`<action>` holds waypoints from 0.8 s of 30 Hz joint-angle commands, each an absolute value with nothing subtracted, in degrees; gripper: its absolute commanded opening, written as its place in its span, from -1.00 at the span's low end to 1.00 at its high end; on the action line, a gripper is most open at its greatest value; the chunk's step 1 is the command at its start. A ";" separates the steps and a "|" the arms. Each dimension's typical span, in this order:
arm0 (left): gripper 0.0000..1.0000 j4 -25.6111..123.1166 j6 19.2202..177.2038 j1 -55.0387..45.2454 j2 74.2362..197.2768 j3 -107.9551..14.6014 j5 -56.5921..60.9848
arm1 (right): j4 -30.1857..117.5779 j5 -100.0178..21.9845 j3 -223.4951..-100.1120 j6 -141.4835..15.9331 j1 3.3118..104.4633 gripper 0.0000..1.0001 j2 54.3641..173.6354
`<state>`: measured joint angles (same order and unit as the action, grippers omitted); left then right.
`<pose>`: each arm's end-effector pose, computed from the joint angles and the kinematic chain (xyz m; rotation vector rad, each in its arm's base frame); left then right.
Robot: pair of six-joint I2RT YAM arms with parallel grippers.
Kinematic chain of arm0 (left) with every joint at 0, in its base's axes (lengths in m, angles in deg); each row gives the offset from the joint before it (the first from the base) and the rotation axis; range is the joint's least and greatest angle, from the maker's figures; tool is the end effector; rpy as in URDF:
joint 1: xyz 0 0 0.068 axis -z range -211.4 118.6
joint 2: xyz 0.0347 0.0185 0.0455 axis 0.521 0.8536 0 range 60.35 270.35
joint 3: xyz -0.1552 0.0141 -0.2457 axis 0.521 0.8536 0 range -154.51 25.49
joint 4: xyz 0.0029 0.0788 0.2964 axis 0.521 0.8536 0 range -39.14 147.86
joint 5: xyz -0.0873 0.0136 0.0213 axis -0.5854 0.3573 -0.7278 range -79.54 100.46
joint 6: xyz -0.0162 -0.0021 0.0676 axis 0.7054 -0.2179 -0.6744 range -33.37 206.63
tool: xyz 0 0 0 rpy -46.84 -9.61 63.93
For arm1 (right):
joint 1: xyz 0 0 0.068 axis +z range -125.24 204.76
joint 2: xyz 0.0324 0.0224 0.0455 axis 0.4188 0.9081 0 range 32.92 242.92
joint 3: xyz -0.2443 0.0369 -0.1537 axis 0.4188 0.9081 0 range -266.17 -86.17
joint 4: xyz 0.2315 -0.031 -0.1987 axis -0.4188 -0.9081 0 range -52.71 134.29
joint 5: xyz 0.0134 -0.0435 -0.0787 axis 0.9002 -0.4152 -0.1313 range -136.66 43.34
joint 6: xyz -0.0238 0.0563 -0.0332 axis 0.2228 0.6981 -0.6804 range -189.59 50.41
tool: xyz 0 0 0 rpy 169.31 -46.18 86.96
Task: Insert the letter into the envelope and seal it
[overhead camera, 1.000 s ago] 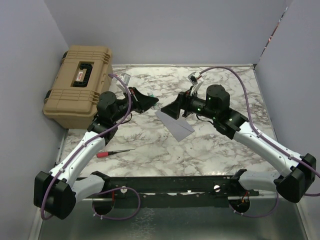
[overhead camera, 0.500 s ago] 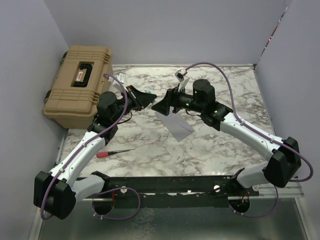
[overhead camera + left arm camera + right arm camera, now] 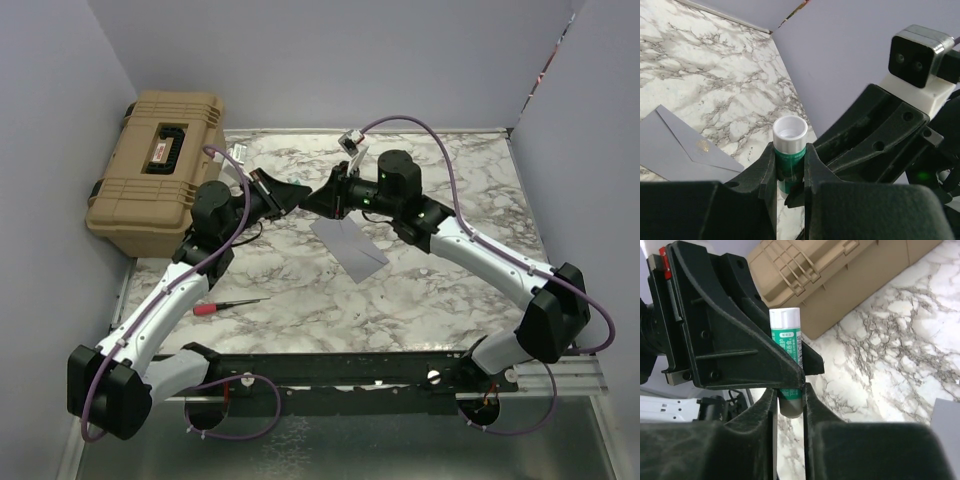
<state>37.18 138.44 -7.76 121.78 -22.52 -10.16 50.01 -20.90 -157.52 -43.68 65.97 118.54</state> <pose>0.2764 -0.1427 0.3527 -0.1122 1.7223 -1.2877 0.3001 0.2956 0.3628 -0.6032 1.7733 1.2248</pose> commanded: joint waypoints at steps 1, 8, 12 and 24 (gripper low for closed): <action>-0.77 38.45 139.48 -7.70 121.07 -25.27 -13.98 | 51.79 -18.80 -158.97 -47.44 66.23 -0.86 118.81; 0.49 46.81 131.96 -8.44 120.15 -29.19 -16.52 | 41.69 -16.37 -159.10 -61.29 66.23 -0.99 115.73; 0.70 53.13 125.00 -9.73 119.60 -29.84 -23.07 | 31.61 -11.96 -160.28 -70.60 66.24 -0.99 114.53; 0.31 54.68 126.55 -11.16 123.89 -28.40 -43.99 | 16.63 -9.94 -162.46 -86.11 66.22 -0.99 113.95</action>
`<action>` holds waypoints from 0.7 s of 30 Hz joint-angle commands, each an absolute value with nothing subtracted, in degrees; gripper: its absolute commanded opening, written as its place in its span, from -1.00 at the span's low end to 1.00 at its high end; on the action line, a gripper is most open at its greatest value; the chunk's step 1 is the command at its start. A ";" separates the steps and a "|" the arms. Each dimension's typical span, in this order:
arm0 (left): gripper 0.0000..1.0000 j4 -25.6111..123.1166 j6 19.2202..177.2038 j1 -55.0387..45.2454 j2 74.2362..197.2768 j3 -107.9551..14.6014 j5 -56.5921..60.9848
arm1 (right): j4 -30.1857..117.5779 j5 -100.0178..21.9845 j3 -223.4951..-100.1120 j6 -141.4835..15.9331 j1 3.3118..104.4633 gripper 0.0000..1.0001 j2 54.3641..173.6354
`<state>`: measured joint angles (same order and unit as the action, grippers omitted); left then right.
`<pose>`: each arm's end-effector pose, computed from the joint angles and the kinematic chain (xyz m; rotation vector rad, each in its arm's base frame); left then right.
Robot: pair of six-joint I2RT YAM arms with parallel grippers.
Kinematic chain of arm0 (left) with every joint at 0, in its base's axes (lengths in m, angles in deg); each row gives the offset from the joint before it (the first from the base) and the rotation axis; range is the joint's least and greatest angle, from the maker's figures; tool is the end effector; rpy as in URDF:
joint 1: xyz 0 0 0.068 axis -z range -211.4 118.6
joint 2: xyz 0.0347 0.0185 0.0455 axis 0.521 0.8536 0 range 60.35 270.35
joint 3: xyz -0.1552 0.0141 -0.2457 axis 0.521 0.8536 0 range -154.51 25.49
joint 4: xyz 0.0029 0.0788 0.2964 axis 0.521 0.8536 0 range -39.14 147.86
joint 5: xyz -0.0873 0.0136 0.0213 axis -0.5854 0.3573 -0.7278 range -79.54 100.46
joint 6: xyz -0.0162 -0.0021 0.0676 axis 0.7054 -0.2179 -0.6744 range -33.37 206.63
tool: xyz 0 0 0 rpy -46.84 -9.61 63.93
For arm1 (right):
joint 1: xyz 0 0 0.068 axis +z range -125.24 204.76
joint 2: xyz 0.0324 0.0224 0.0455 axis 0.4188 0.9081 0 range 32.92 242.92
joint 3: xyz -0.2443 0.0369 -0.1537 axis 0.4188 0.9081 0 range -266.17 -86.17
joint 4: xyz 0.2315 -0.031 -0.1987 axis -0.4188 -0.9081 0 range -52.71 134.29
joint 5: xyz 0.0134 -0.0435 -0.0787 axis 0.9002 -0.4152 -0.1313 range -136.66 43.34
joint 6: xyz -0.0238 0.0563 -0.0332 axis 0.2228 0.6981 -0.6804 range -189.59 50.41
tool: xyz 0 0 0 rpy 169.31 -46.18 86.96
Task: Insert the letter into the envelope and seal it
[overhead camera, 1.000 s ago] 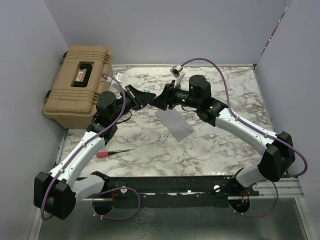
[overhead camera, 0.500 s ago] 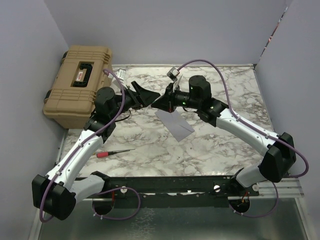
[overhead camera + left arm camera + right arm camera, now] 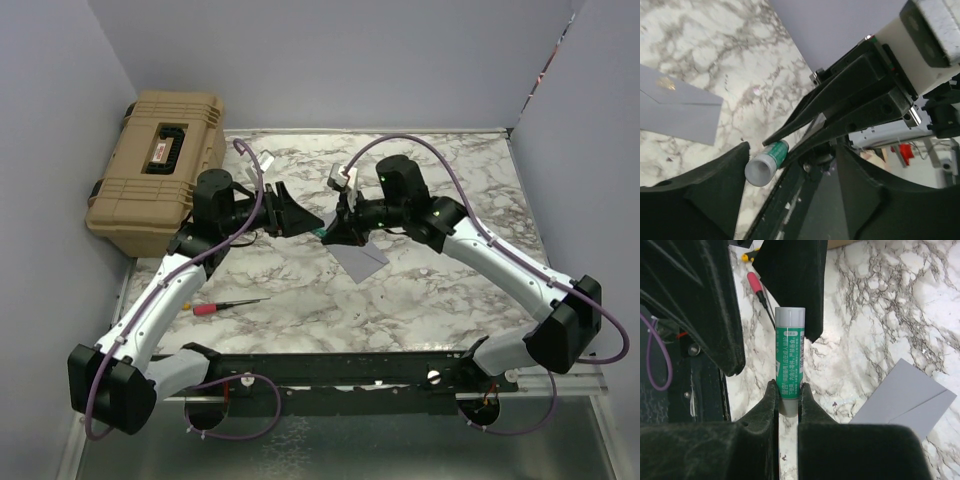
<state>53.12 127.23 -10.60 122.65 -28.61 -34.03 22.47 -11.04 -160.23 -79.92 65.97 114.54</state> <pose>0.2658 -0.1434 0.3606 0.2997 1.9135 -1.4237 0.2653 0.2761 0.3552 -1.2599 1.7085 0.9707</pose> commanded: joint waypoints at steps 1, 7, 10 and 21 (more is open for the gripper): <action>0.21 54.84 126.46 -11.23 123.89 -28.31 -44.60 | 16.58 -10.19 -162.38 -86.73 66.24 -0.99 113.83; 0.00 58.27 124.50 -11.64 124.45 -28.16 -44.95 | 17.36 -10.03 -162.15 -87.66 66.24 -0.99 113.50; -0.19 58.35 124.47 -11.69 124.72 -27.74 -45.24 | 16.47 -9.23 -162.90 -88.39 66.24 -0.99 114.05; -0.72 59.70 122.28 -11.71 126.51 -26.59 -46.10 | 14.05 -7.74 -165.79 -89.80 66.20 -0.99 115.69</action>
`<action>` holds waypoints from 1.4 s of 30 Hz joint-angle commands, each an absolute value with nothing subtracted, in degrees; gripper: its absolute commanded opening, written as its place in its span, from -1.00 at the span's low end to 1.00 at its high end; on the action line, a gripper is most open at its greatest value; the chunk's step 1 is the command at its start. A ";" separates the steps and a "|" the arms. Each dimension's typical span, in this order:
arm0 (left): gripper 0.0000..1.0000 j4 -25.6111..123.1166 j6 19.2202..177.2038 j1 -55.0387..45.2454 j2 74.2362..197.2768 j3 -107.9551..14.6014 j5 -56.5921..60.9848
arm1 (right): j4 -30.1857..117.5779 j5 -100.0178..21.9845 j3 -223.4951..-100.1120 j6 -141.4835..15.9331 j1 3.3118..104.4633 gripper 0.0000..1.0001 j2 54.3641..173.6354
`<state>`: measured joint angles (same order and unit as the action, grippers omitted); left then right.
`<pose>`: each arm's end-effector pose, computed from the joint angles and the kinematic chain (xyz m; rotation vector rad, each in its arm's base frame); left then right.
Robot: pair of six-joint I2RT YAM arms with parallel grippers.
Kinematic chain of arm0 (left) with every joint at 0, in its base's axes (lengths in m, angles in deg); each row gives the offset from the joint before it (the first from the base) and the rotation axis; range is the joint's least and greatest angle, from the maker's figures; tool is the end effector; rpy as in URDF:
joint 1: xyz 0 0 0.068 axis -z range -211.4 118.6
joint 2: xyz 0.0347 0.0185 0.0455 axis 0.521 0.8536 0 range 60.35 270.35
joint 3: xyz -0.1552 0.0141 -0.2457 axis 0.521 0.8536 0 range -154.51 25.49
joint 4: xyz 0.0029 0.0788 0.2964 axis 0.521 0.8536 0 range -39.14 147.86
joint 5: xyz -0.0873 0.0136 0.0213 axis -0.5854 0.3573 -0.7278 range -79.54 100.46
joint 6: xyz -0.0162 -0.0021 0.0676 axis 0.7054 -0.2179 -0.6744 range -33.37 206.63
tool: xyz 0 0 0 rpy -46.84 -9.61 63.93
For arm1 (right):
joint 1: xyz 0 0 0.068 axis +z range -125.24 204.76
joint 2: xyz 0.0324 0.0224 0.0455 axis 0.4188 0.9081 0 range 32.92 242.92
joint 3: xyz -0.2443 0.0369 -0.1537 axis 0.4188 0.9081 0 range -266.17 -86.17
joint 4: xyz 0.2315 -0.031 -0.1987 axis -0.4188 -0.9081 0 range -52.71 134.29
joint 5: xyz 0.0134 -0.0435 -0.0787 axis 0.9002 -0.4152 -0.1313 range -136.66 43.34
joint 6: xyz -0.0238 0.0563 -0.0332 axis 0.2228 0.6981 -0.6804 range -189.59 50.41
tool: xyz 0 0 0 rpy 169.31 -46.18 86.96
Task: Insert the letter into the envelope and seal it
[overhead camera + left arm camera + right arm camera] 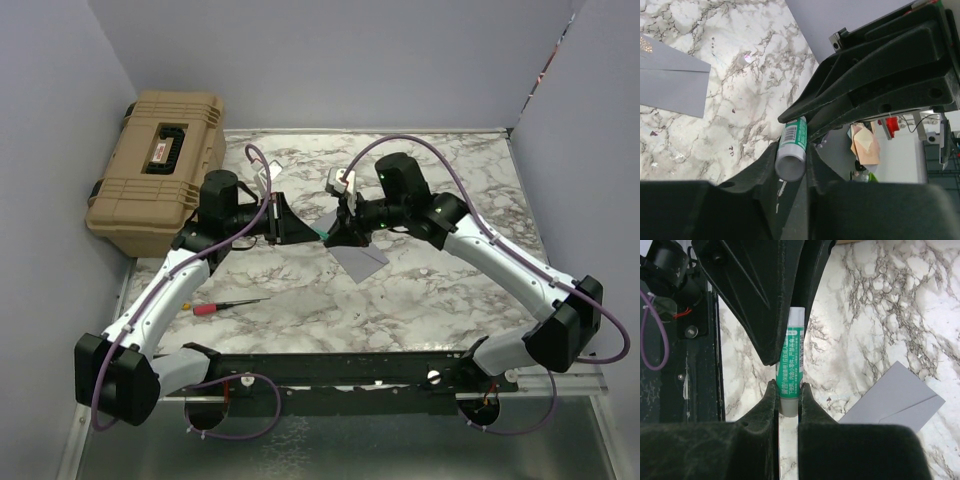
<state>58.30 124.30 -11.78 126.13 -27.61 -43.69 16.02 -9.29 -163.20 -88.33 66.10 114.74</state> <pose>0.2704 -0.1451 0.3287 0.3856 2.0543 -1.5422 0.2598 0.2743 0.3637 -1.3971 1.6398 0.9278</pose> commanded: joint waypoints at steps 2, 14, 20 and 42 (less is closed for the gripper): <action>-1.00 59.75 121.62 -11.71 126.28 -26.31 -45.14 | 13.44 -6.96 -166.43 -89.83 66.22 -0.99 115.97; -0.08 59.78 120.73 -11.67 127.04 -27.50 -44.85 | 10.21 -6.01 -167.09 -90.77 66.24 -0.99 116.35; -0.06 59.82 121.04 -11.71 127.15 -26.68 -45.02 | 9.83 -5.00 -167.79 -90.80 66.18 -0.99 117.62; -1.00 59.58 120.73 -11.69 124.72 -26.66 -31.76 | 21.04 -15.98 -160.89 -78.83 66.24 0.67 112.61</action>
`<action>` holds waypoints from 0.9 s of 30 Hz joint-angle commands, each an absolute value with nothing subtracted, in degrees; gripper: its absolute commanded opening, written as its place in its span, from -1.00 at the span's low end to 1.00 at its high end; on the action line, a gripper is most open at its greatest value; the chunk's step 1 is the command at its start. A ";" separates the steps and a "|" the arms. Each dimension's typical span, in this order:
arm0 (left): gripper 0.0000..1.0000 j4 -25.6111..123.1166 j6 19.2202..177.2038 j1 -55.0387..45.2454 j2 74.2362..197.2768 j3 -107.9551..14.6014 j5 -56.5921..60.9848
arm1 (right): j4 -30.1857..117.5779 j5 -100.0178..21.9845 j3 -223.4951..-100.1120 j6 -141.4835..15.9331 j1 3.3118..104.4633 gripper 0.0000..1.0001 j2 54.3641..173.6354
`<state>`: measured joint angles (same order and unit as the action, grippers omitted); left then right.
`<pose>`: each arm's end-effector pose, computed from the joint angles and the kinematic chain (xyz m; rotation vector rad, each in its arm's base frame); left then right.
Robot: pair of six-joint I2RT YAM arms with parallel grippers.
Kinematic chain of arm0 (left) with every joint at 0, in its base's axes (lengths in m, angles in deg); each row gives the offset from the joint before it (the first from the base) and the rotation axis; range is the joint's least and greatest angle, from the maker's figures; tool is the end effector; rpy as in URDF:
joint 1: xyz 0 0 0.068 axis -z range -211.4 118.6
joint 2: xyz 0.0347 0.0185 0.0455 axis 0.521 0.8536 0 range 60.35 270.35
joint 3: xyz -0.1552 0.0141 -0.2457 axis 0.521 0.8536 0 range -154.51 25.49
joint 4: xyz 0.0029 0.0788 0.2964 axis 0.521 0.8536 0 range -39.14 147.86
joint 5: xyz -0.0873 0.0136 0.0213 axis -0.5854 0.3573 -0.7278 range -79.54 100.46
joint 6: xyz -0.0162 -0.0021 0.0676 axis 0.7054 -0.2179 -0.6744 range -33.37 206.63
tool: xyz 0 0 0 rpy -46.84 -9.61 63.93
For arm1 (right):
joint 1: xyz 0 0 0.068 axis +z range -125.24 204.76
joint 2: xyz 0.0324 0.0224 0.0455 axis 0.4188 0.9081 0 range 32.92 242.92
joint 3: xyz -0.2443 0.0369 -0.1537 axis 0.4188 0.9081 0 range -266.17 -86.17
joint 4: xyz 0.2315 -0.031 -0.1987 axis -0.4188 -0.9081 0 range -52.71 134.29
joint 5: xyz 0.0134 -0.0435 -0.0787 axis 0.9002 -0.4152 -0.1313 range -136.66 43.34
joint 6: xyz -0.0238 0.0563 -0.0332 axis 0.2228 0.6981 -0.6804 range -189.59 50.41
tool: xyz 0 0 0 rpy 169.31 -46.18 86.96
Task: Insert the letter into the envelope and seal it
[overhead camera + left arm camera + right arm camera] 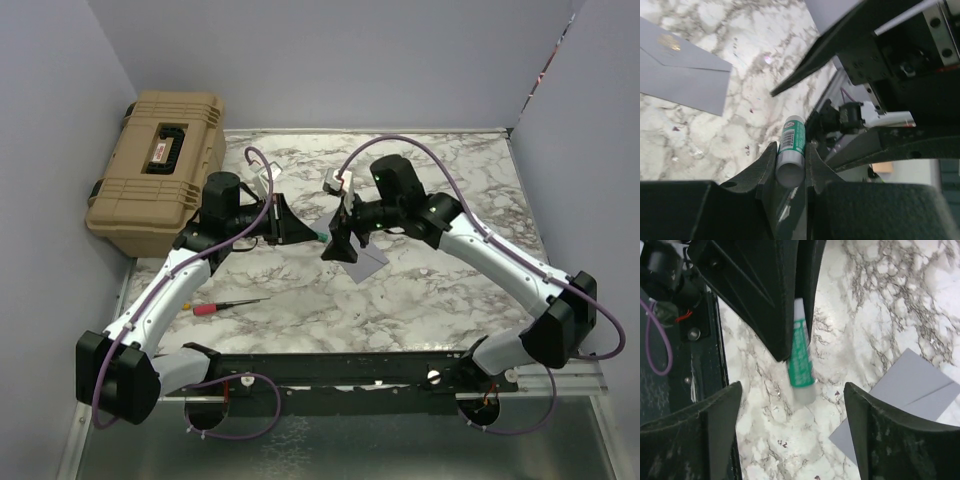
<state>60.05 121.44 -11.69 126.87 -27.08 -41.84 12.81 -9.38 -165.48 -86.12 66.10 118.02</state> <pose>0.2728 -0.1453 0.3177 0.3833 2.0862 -1.4905 0.2686 0.2820 0.3532 -1.3861 1.7473 0.9589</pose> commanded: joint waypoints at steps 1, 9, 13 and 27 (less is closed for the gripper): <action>-1.00 59.58 120.88 -11.73 124.27 -26.41 -28.34 | 22.86 -18.71 -159.21 -76.07 66.24 0.70 110.96; -1.00 57.74 121.24 -11.68 118.32 -22.12 -7.87 | 12.78 -61.72 -154.93 -50.57 65.76 0.73 111.06; -1.00 56.74 120.62 -11.71 116.52 -21.07 -7.72 | 5.17 -70.58 -152.27 -42.02 60.68 0.68 115.59; -1.00 55.65 121.67 -11.71 115.98 -17.80 -11.74 | 13.26 -67.10 -137.65 -37.74 46.84 0.31 122.42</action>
